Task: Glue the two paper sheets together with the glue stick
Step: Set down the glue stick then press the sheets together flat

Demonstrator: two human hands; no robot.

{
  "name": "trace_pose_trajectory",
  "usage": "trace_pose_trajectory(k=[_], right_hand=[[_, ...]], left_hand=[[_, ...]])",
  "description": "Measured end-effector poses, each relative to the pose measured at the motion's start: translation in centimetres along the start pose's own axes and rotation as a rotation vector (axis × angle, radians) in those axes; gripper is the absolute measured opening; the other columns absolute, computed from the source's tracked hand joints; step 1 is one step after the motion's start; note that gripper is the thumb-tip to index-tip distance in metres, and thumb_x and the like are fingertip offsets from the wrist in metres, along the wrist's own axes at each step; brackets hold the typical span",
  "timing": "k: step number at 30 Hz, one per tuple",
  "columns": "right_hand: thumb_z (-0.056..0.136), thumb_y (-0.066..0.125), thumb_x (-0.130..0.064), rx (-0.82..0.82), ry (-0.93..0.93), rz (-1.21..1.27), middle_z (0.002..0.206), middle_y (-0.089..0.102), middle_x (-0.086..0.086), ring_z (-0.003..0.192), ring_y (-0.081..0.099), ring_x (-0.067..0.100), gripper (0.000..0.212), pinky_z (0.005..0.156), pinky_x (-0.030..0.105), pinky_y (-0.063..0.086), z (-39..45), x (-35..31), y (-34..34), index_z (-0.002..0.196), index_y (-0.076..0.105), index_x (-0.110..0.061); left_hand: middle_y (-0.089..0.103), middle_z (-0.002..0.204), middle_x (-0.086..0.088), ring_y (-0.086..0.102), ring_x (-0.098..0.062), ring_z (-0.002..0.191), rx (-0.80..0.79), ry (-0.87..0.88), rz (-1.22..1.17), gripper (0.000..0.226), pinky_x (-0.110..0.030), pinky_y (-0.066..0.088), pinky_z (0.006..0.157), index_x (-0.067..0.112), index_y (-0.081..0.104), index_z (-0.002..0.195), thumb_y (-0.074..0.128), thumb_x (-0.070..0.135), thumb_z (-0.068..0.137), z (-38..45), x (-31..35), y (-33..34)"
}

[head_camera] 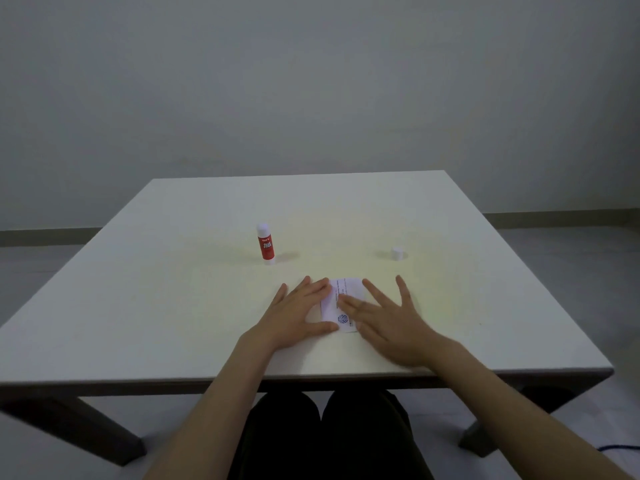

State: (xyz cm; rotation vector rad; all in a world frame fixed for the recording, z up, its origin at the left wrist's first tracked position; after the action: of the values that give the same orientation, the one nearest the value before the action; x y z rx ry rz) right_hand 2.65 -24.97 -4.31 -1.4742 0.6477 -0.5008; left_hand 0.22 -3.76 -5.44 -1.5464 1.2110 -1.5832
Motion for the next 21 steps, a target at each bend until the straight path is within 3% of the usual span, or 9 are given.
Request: trace_pose_trajectory(k=[5,11,17,21], right_hand=[[0.099,0.012,-0.037,-0.067,0.123,-0.034,0.158,-0.003,-0.016,0.146,-0.012,0.021,0.052,0.108,0.057,-0.021,2.7,2.2,-1.1,0.147,-0.007,-0.031],[0.093,0.005,-0.050,-0.068,-0.141,-0.022,0.153,-0.018,-0.024,0.139,-0.031,0.011,0.056,0.105,0.050,-0.033,-3.7,-0.1,0.4,0.143,-0.018,-0.038],[0.099,0.015,-0.038,-0.137,0.006,0.042,0.156,-0.013,-0.019,0.141,-0.025,0.010,0.054,0.108,0.049,-0.030,-3.9,-0.6,-1.6,0.146,-0.011,-0.032],[0.097,0.012,-0.043,-0.110,-0.044,-0.007,0.157,0.000,-0.018,0.141,-0.025,0.007,0.054,0.106,0.049,-0.033,-5.1,-1.1,-1.4,0.148,0.001,-0.030]], left_hand=[[0.004,0.160,0.016,-0.005,-0.009,0.148,-0.024,-0.015,0.050,0.084,-0.044,-0.006,0.118,0.028,0.007,0.151,0.046,0.061,0.084,-0.2,0.4,-0.4],[0.001,0.159,0.018,-0.009,-0.011,0.147,-0.032,-0.014,0.056,0.084,-0.051,-0.010,0.117,0.029,0.005,0.150,0.042,0.064,0.084,-0.4,0.3,-0.3],[0.000,0.159,0.018,-0.012,-0.013,0.147,-0.039,-0.021,0.046,0.083,-0.053,-0.013,0.116,0.029,0.004,0.150,0.044,0.062,0.085,-0.5,0.5,-0.4],[0.000,0.160,0.017,-0.012,-0.014,0.147,-0.041,-0.021,0.048,0.084,-0.054,-0.013,0.116,0.029,0.004,0.150,0.043,0.063,0.085,-0.5,0.7,-0.6]])
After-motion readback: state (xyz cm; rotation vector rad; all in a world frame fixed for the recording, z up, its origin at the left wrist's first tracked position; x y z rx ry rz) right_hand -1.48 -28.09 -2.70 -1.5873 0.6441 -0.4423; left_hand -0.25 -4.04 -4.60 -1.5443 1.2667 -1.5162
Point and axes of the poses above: each hand's wrist, its own z-axis towards the middle knuckle, its own y-axis out of the palm, x = y × z, the point moved 1 cm from there along z, towards the middle knuckle
